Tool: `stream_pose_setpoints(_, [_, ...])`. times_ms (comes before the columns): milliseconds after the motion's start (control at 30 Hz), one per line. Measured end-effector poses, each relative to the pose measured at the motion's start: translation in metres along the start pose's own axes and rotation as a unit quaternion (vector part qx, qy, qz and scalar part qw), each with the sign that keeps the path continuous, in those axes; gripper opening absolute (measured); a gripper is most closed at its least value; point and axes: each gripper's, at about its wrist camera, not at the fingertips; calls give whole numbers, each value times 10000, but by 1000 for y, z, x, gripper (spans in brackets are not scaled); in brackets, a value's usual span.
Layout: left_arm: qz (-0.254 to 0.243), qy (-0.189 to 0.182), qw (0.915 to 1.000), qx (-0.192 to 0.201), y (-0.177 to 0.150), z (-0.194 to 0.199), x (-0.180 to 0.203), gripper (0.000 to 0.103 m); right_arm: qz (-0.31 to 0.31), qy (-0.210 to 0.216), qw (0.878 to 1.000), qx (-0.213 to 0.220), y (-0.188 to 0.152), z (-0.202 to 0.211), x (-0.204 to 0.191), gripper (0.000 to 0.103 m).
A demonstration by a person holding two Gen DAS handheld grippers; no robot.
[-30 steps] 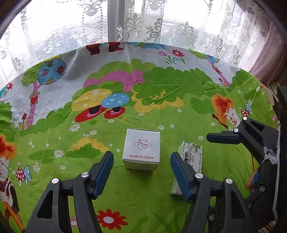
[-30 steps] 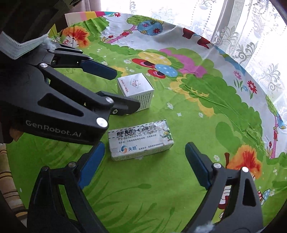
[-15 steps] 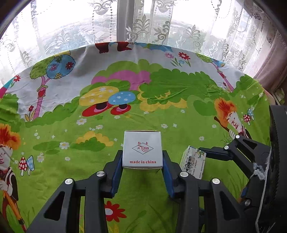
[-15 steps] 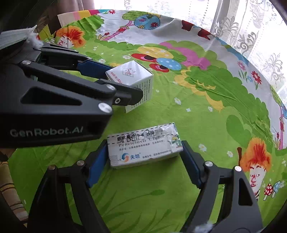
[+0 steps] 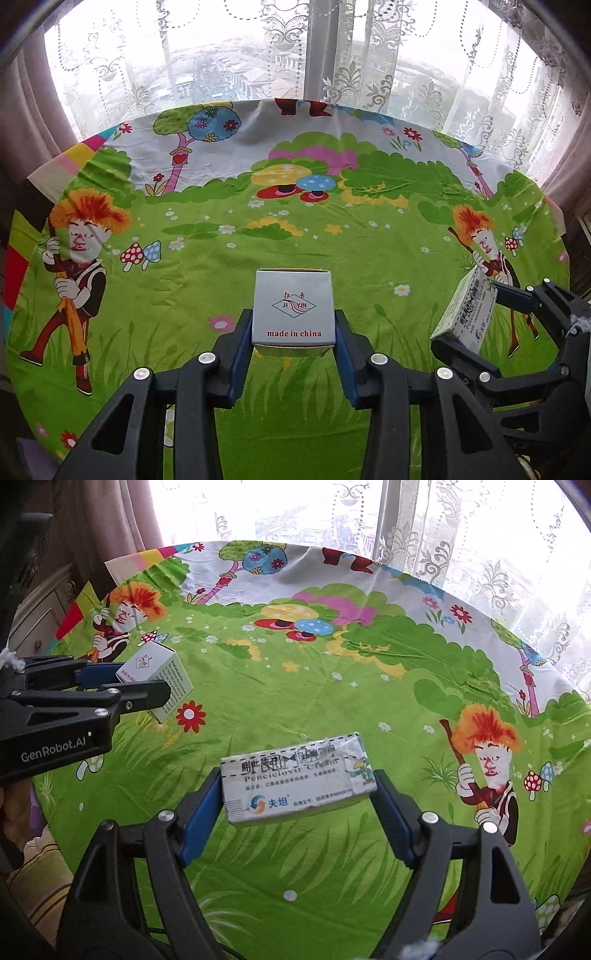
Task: Organize rigid objects
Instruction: 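Grasp the white cube box with left tool while right tool grasps the Penciclovir cream box, then carry the cube box and Penciclovir box to the purple box and release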
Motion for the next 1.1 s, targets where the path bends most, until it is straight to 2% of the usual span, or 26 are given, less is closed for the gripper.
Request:
stream_pose_setpoints(267, [29,352,9989,308,-35,52,-6,42,-170,1,9995,265,-14,46,-26,81])
stream_pose_setpoints(567, [383,792,9950,475,-89,107,-43,42,-18,379,9985,406,-30,85,-78,81])
stream_pose_setpoints(700, [652,1058,9911,482,-122,133,-70,42,151,646,9972,355,-39,97,-117,81])
stream_pose_setpoints(833, [1041,1341,9847,394,-165,159,-105,42,493,1055,9928,291,-49,110,-172,81])
stream_pose_setpoints(1100, [1773,1965,9640,252,-252,210,-173,42,1309,1672,9772,65,-78,127,-286,81])
Point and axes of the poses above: each gripper's, at about its wrist camera, not at the fingertips, and z roughly against the way its jaws point, x to its right, y to its top, and after that the axes turned 6 degrees about -z, right-handed
